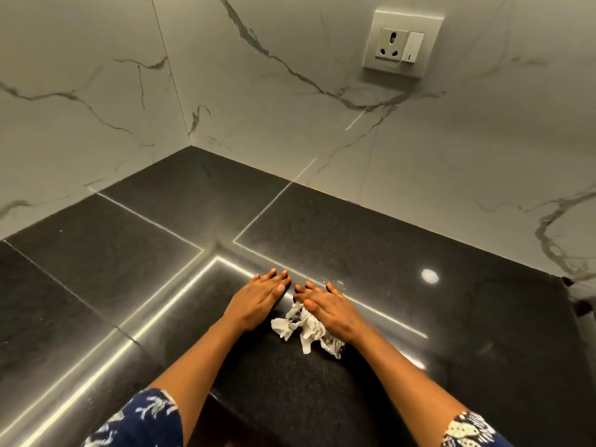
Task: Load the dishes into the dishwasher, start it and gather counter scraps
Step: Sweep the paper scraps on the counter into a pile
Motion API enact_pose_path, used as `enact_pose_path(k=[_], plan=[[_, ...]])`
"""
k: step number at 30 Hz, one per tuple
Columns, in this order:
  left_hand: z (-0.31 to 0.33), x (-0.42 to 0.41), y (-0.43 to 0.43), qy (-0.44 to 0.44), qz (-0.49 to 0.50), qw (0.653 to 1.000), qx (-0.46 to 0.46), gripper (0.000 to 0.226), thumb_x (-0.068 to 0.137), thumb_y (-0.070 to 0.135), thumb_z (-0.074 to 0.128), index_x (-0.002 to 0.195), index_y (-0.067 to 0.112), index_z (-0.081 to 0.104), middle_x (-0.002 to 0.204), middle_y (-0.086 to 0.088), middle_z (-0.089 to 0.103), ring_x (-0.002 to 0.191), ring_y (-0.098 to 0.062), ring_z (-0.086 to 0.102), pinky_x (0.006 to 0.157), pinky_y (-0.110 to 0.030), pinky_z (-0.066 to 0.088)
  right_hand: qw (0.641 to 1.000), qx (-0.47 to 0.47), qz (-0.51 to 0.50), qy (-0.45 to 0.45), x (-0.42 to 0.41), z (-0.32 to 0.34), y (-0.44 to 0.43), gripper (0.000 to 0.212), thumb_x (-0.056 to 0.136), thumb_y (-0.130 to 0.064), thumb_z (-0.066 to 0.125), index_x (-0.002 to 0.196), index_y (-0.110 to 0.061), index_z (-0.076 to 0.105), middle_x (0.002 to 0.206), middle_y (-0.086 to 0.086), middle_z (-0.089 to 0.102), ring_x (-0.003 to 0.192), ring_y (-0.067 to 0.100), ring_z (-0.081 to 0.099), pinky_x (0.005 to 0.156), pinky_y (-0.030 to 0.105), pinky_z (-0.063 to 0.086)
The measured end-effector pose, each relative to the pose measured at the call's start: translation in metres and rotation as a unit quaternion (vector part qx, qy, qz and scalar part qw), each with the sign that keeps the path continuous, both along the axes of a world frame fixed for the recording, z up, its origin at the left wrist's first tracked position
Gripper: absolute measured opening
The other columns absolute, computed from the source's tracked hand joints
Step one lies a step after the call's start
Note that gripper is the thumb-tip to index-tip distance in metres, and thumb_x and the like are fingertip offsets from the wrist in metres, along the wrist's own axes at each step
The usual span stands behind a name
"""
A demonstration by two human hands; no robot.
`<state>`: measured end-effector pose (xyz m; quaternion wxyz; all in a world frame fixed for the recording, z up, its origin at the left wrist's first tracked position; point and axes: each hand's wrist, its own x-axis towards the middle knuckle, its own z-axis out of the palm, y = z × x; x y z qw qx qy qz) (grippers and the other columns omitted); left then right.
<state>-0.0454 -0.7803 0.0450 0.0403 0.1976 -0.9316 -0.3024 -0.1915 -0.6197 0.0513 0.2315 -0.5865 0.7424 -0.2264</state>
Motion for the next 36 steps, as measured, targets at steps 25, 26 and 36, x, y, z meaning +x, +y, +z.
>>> enact_pose_path(k=[25, 26, 36], plan=[[0.004, 0.003, 0.123, 0.215, 0.279, 0.892, 0.283, 0.055, 0.09, 0.066, 0.026, 0.117, 0.036, 0.063, 0.128, 0.002, 0.061, 0.127, -0.013, 0.049, 0.114, -0.042, 0.03, 0.794, -0.265, -0.457, -0.3, 0.082, -0.003, 0.035, 0.053, 0.088, -0.051, 0.026, 0.12, -0.022, 0.056, 0.13, 0.0, 0.055, 0.124, 0.014, 0.048, 0.11, 0.033, 0.034], [0.0, 0.001, 0.122, 0.215, 0.282, 0.886, 0.299, 0.053, 0.087, 0.072, 0.025, 0.111, 0.044, 0.064, 0.126, 0.004, 0.063, 0.125, -0.013, 0.051, 0.112, -0.044, 0.032, 0.784, -0.267, -0.461, -0.319, 0.083, -0.006, 0.033, 0.055, 0.086, -0.058, 0.025, 0.118, -0.026, 0.057, 0.128, -0.002, 0.057, 0.121, 0.013, 0.051, 0.108, 0.035, 0.036], [0.016, -0.024, 0.142, 0.32, 0.339, 0.727, 0.504, 0.048, 0.102, 0.039, 0.024, 0.114, 0.016, 0.063, 0.113, -0.009, 0.067, 0.103, -0.015, 0.066, 0.087, -0.023, 0.052, 0.621, -0.312, -0.434, -0.574, 0.093, 0.004, 0.009, 0.088, 0.07, -0.078, 0.045, 0.111, -0.002, 0.062, 0.101, 0.014, 0.07, 0.087, 0.018, 0.069, 0.072, 0.021, 0.054]])
